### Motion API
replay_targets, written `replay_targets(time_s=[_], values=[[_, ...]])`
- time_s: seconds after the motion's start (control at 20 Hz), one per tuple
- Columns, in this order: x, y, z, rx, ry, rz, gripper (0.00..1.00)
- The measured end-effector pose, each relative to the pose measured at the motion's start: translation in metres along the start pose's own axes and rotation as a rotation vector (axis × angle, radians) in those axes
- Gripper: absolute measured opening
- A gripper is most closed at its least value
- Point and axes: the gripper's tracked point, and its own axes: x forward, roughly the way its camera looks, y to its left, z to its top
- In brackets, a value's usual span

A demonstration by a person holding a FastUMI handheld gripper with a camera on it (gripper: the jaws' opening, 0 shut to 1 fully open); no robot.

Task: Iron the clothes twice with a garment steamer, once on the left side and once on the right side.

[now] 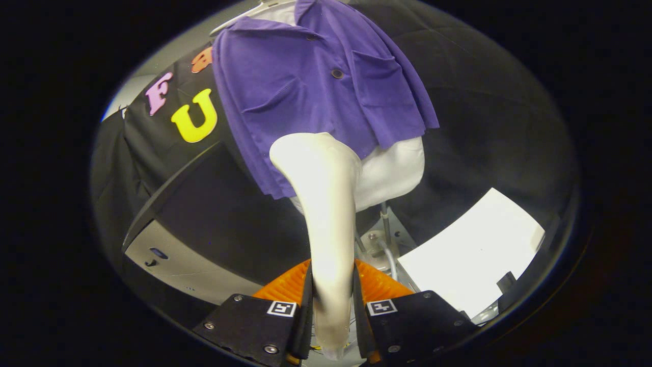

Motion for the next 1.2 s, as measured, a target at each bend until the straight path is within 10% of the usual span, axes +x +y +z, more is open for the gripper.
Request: replay_targets(time_s=[1.2], values=[[-0.214,0.141,-0.01,-0.257,-0.253,0.264,0.36]])
